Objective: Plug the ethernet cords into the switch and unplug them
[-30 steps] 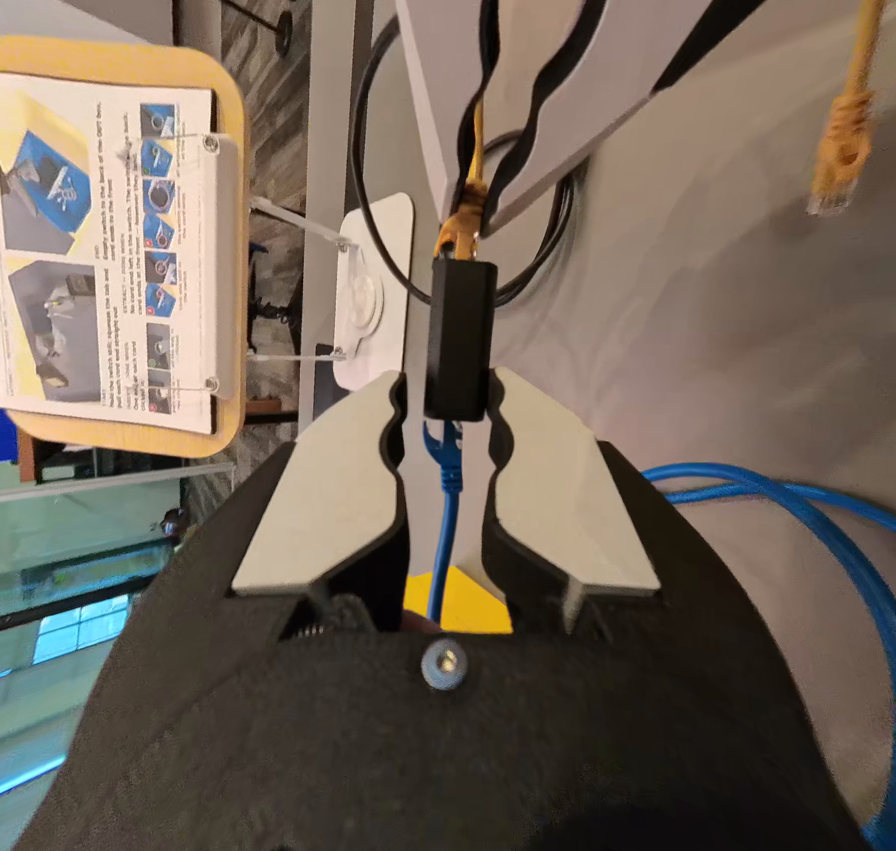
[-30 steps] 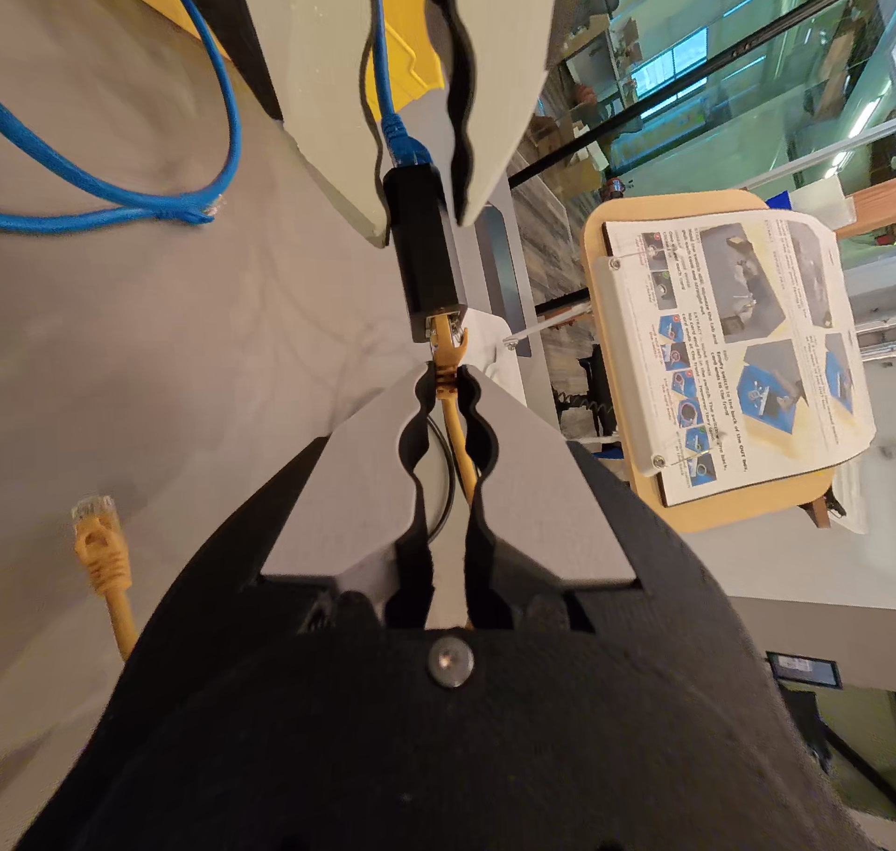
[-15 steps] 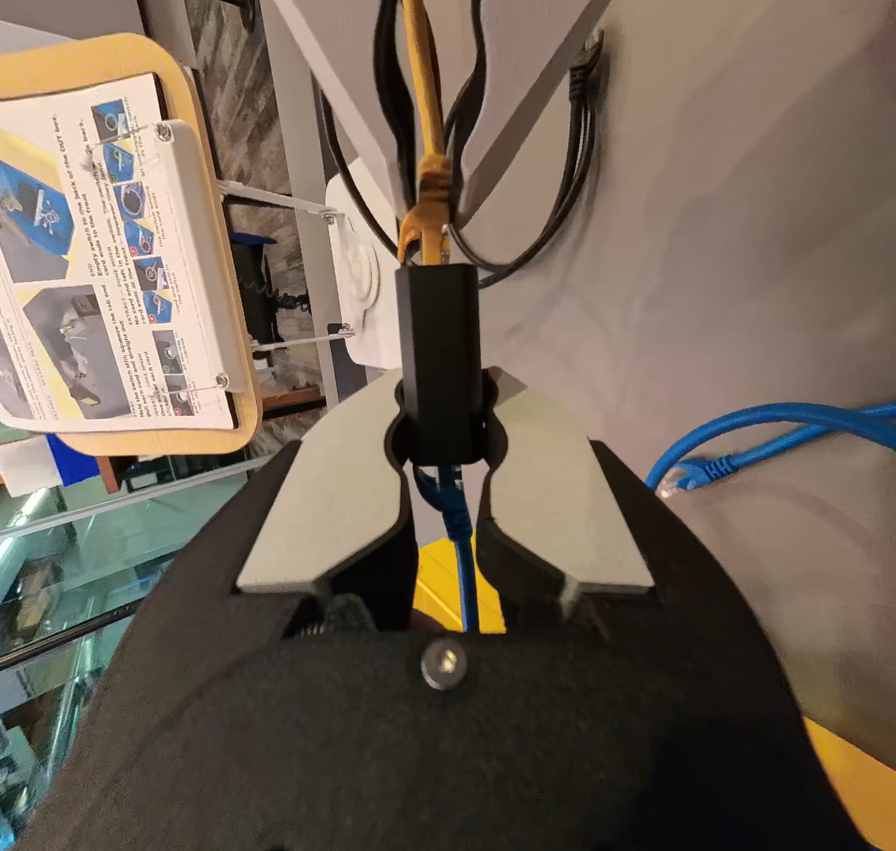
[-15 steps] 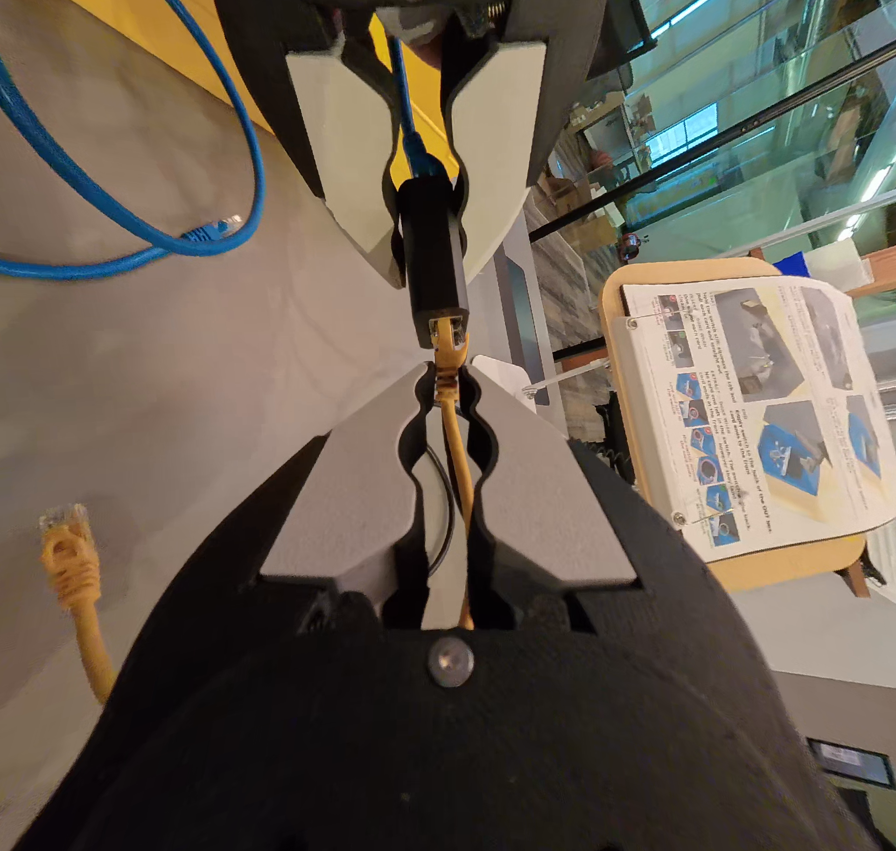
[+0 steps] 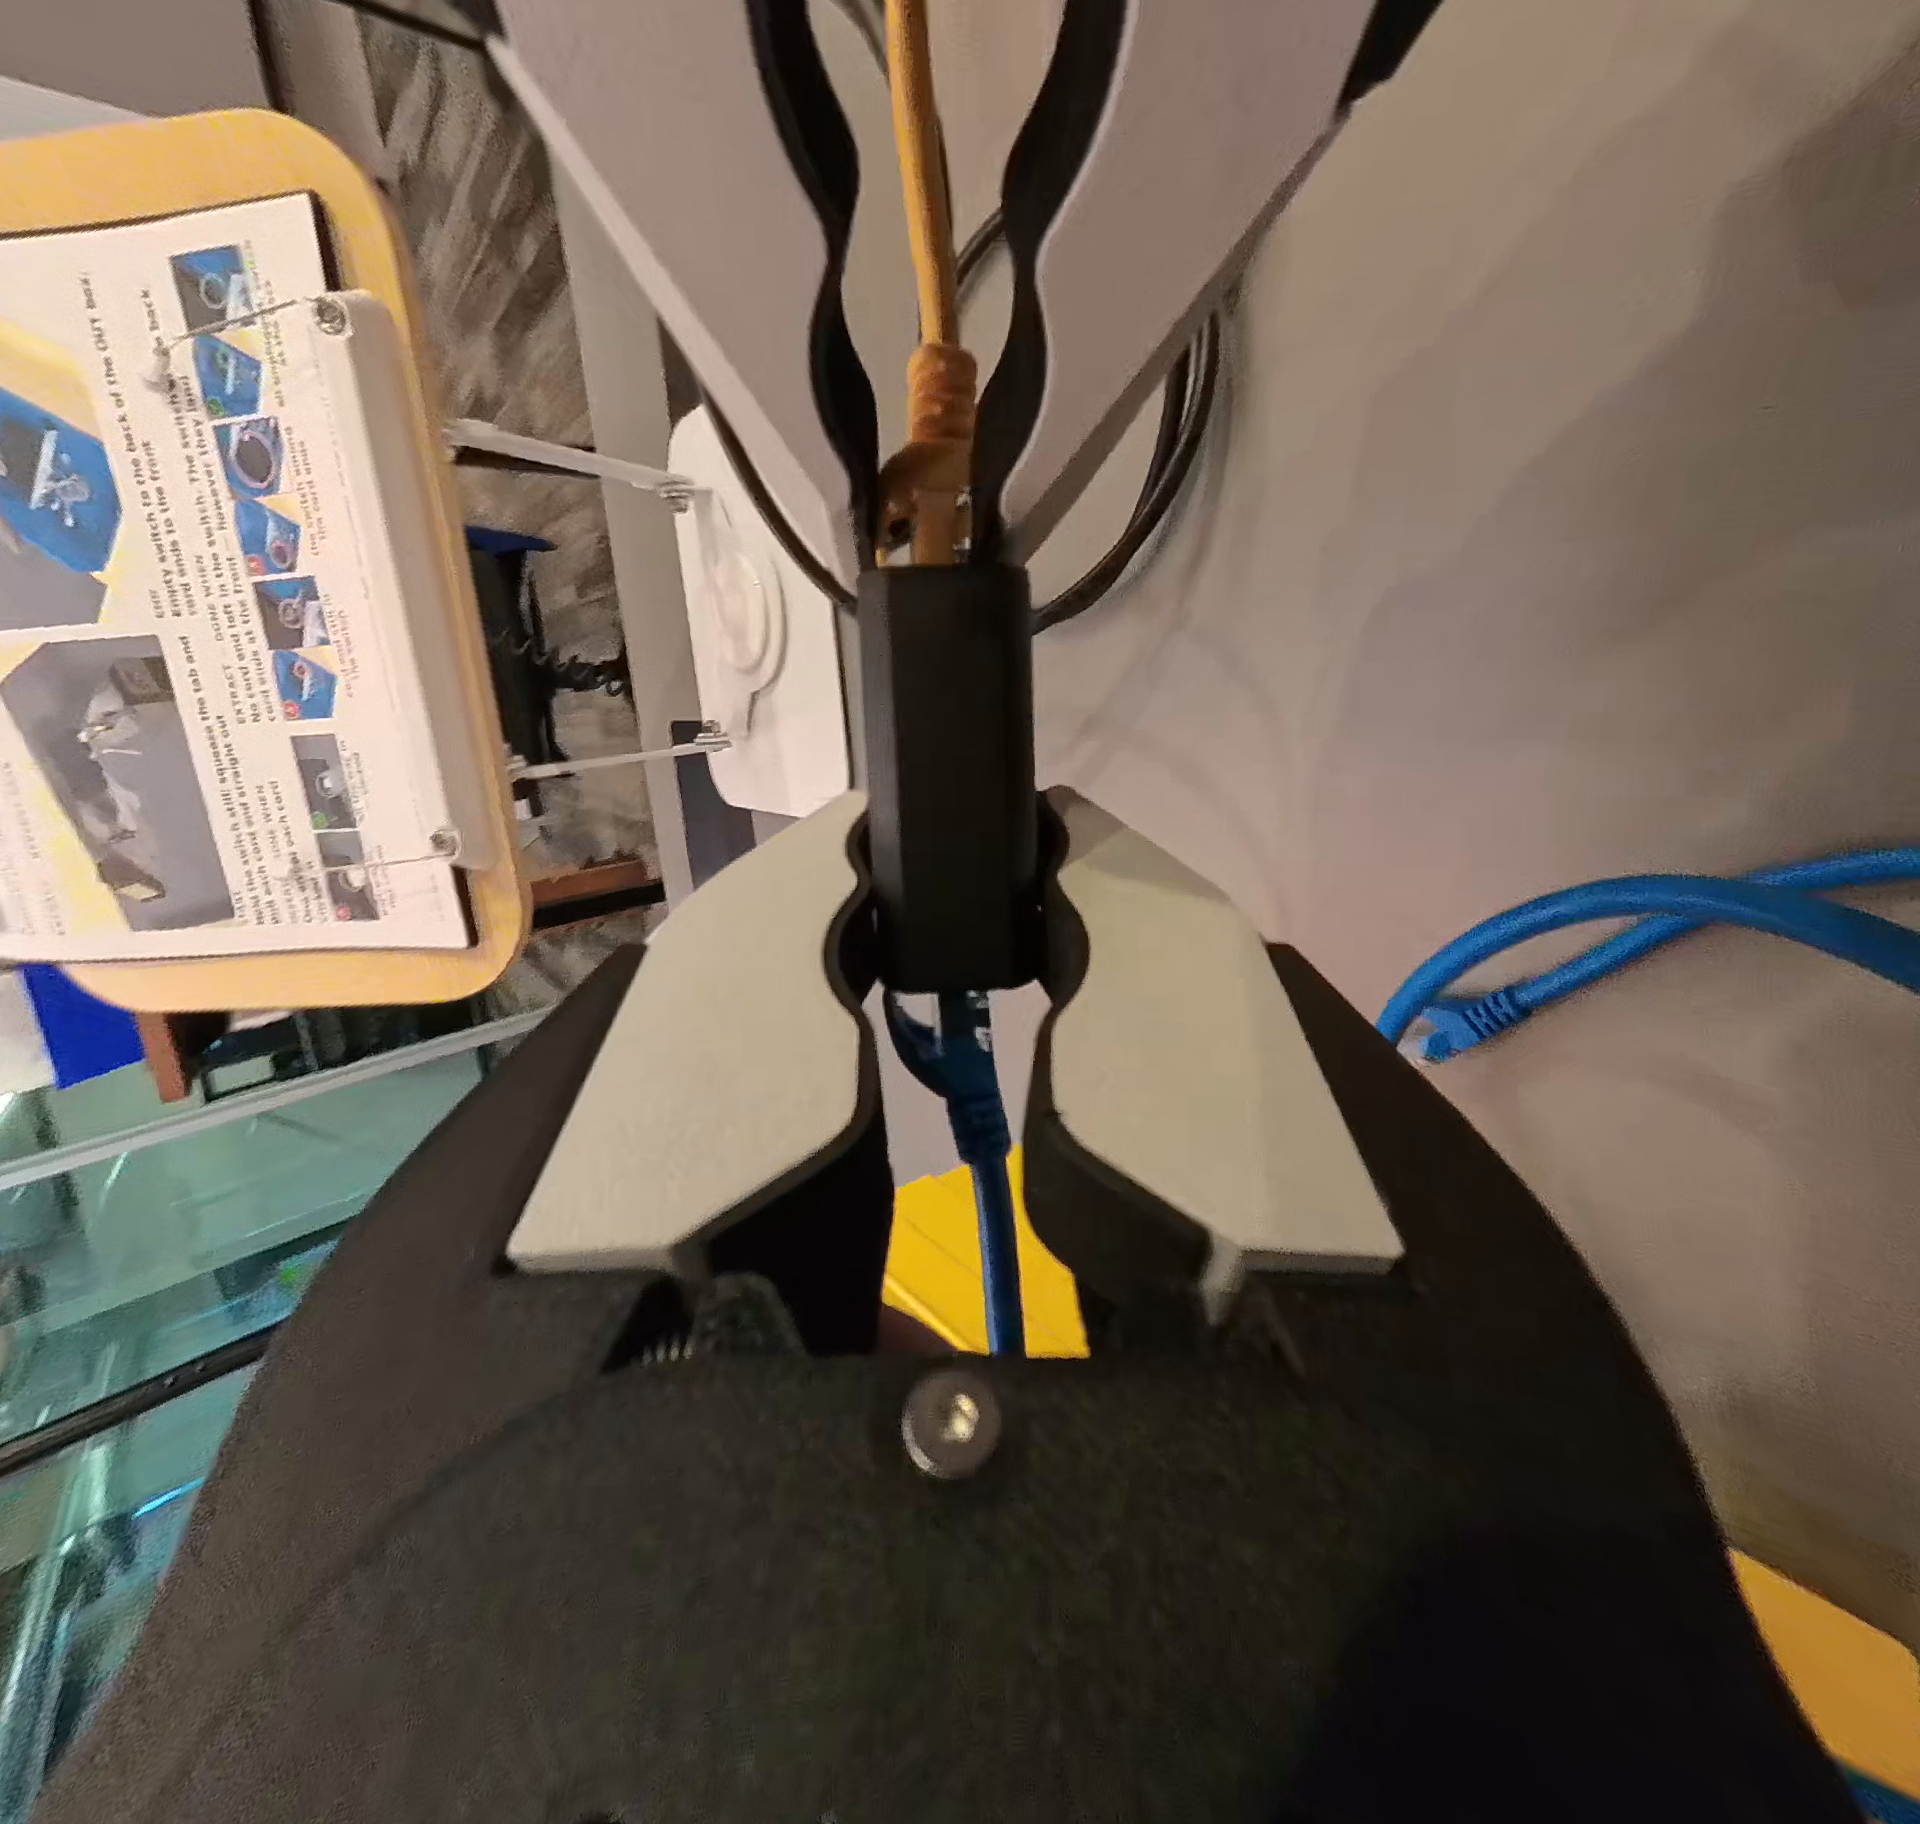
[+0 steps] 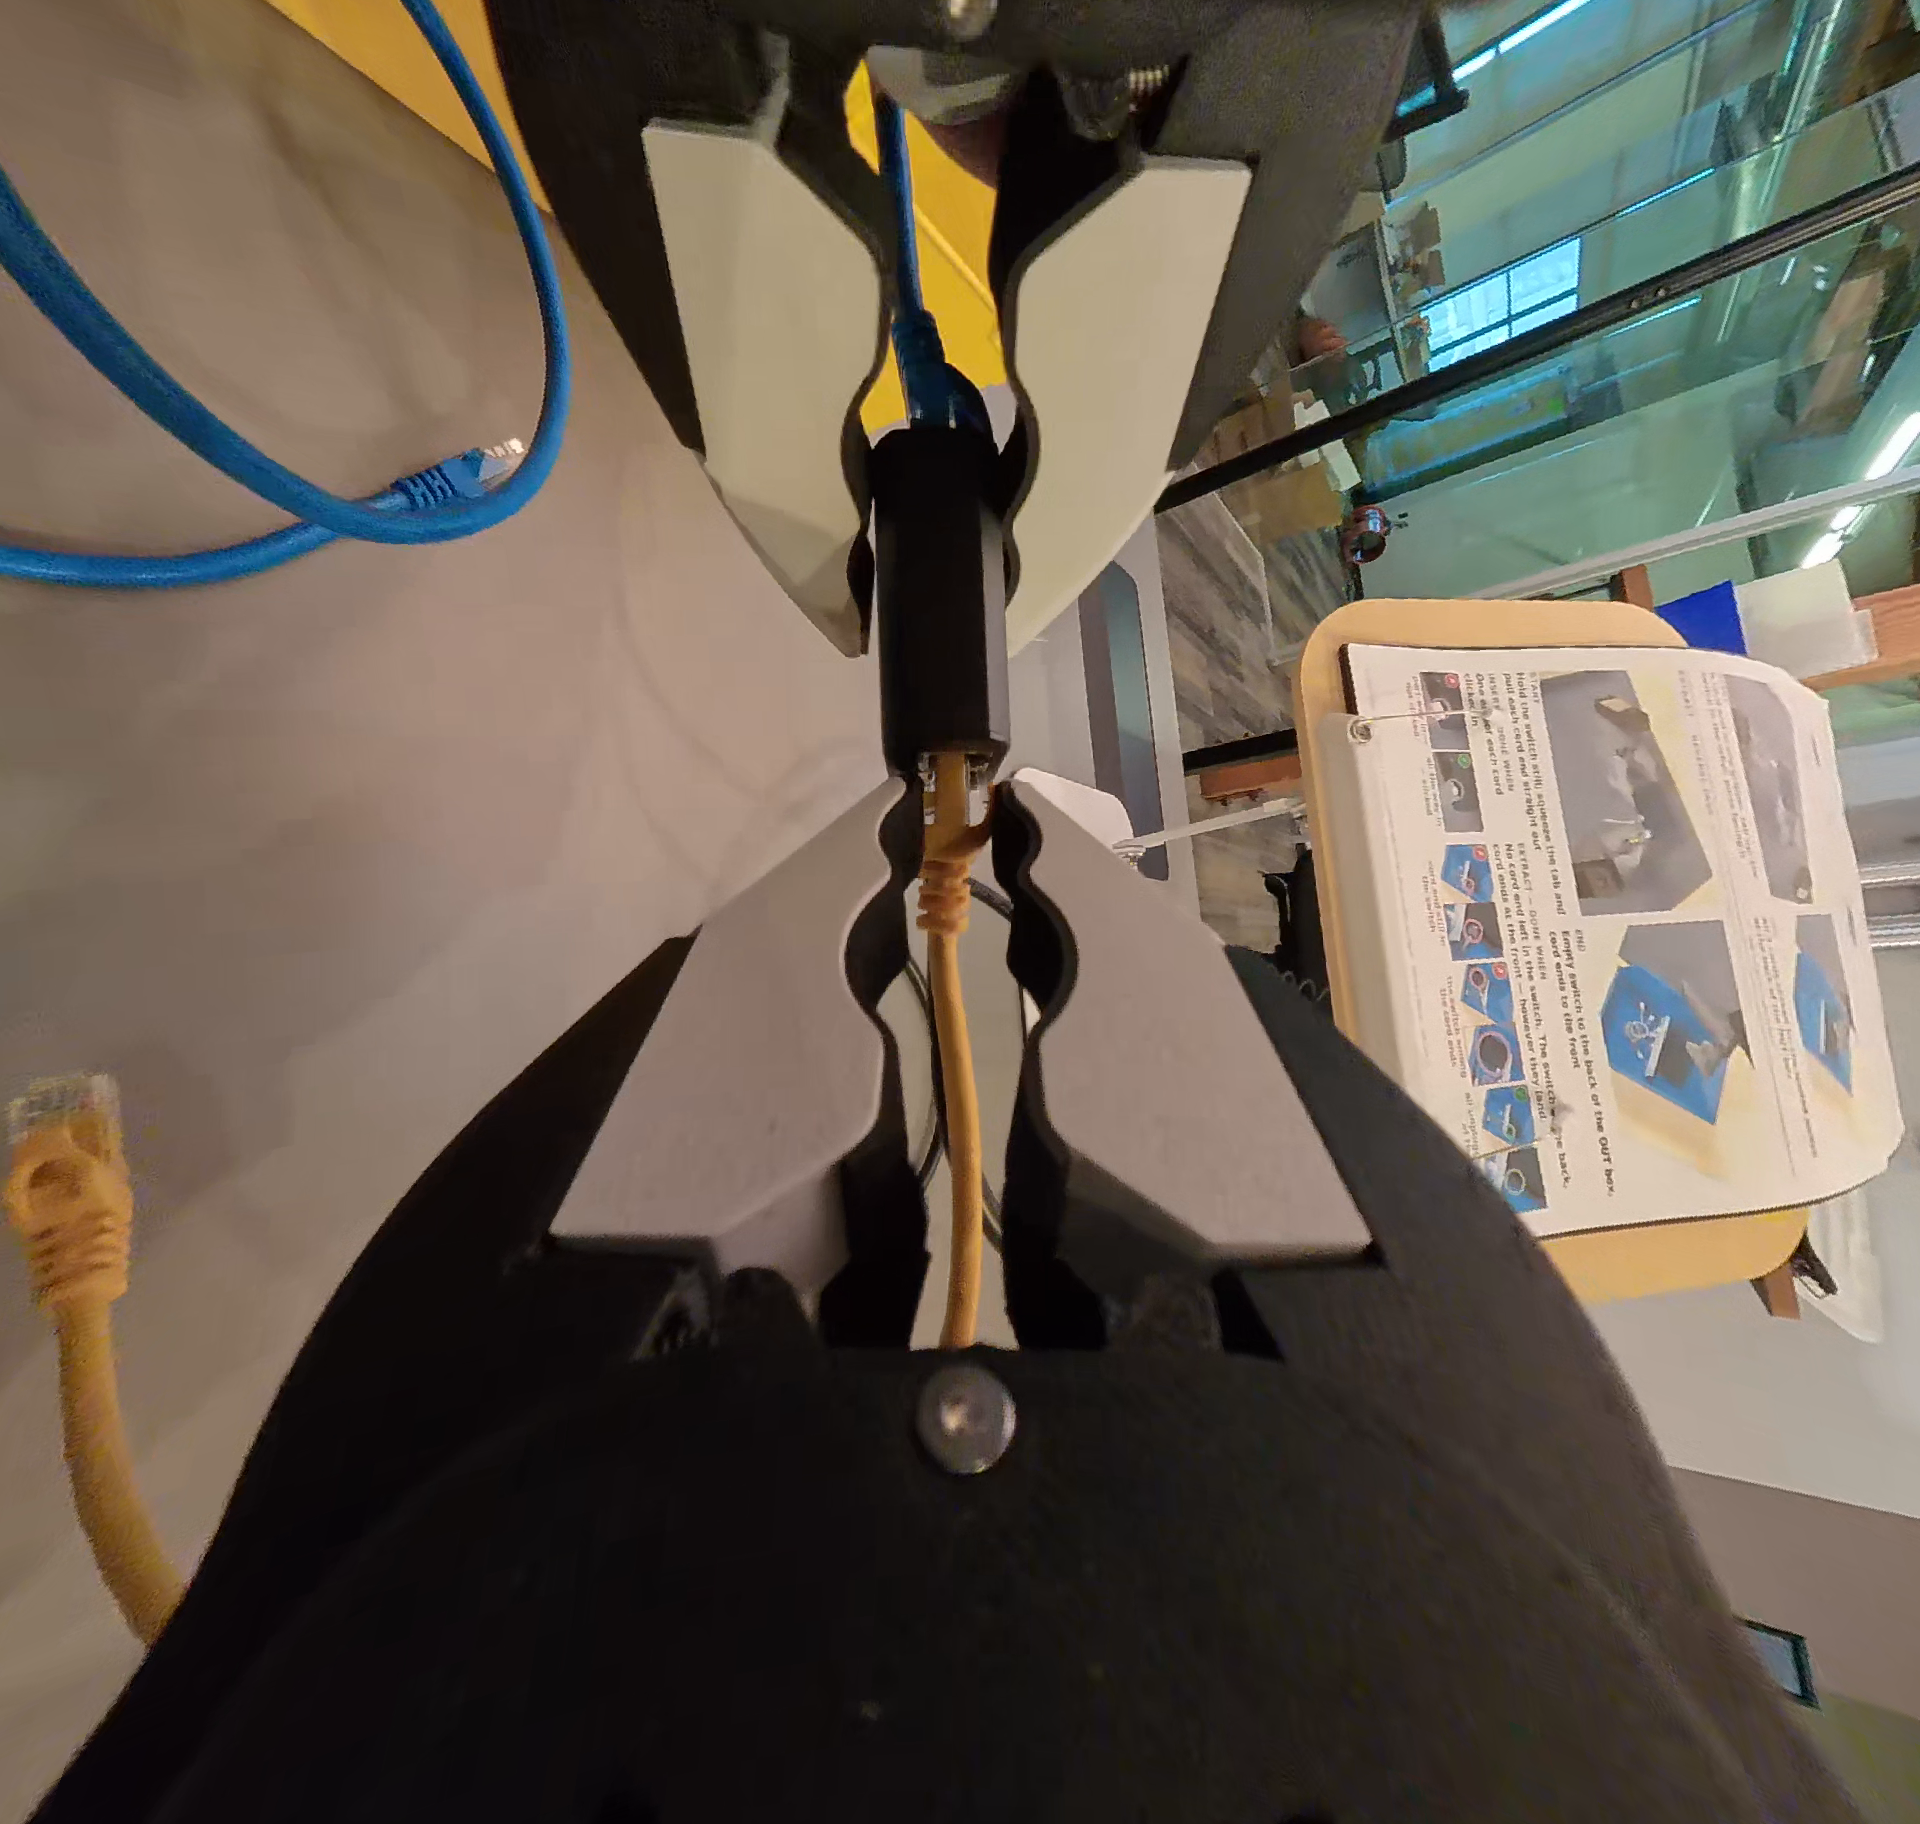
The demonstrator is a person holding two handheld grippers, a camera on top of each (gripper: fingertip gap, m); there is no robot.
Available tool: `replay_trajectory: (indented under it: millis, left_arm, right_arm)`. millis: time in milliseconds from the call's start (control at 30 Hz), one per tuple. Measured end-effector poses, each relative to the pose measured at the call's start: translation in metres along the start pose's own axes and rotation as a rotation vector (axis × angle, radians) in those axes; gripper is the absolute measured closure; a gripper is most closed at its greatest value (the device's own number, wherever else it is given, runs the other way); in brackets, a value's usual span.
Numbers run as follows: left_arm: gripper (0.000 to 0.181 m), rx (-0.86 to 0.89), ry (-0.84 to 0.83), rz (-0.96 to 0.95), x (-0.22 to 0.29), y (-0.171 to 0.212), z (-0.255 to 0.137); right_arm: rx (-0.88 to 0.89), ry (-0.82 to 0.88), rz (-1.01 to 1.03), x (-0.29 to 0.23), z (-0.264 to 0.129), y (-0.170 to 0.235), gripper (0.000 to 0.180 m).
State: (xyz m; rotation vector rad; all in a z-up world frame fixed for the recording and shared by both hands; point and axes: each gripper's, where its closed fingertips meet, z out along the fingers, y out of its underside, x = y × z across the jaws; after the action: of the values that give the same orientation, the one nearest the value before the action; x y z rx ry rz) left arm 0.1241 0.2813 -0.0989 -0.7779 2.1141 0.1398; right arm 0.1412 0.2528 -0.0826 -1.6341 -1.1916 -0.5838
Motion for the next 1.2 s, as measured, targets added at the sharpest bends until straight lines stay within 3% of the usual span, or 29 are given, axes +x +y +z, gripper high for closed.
replay_trajectory:
  millis: [33, 200, 300, 400, 467, 567, 800, 1200]
  left_arm:
    - [0.152, 0.011, 0.038, -0.007, 0.002, 0.000, -0.002]
    - [0.101, 0.131, 0.328, -0.272, 0.003, -0.002, -0.022]
    - [0.089, 0.300, 0.555, -0.533, 0.003, -0.017, -0.037]
    - [0.081, 0.285, 0.703, -0.598, 0.020, -0.016, -0.031]
    - [0.086, 0.259, 0.814, -0.620, 0.037, -0.016, -0.030]
    - [0.109, 0.293, 0.947, -0.683, 0.046, -0.023, -0.032]
    - [0.110, 0.345, 0.991, -0.794, 0.037, -0.024, -0.031]
    - [0.113, 0.360, 0.993, -0.812, 0.032, -0.022, -0.031]
  right_arm:
    - [0.002, 0.008, -0.003, 0.000, 0.000, -0.001, 0.168]
    - [0.010, 0.041, -0.006, 0.002, -0.003, 0.000, 0.169]
    - [0.021, 0.054, -0.037, 0.001, -0.006, -0.004, 0.168]
    - [0.020, 0.057, -0.104, -0.002, -0.006, -0.012, 0.168]
    - [0.027, 0.054, -0.139, -0.006, -0.007, -0.018, 0.168]
    - [0.048, 0.048, -0.160, -0.010, -0.009, -0.025, 0.168]
    - [0.060, 0.020, -0.141, -0.013, -0.010, -0.022, 0.166]
    - [0.031, -0.012, -0.175, -0.008, -0.009, -0.022, 0.168]
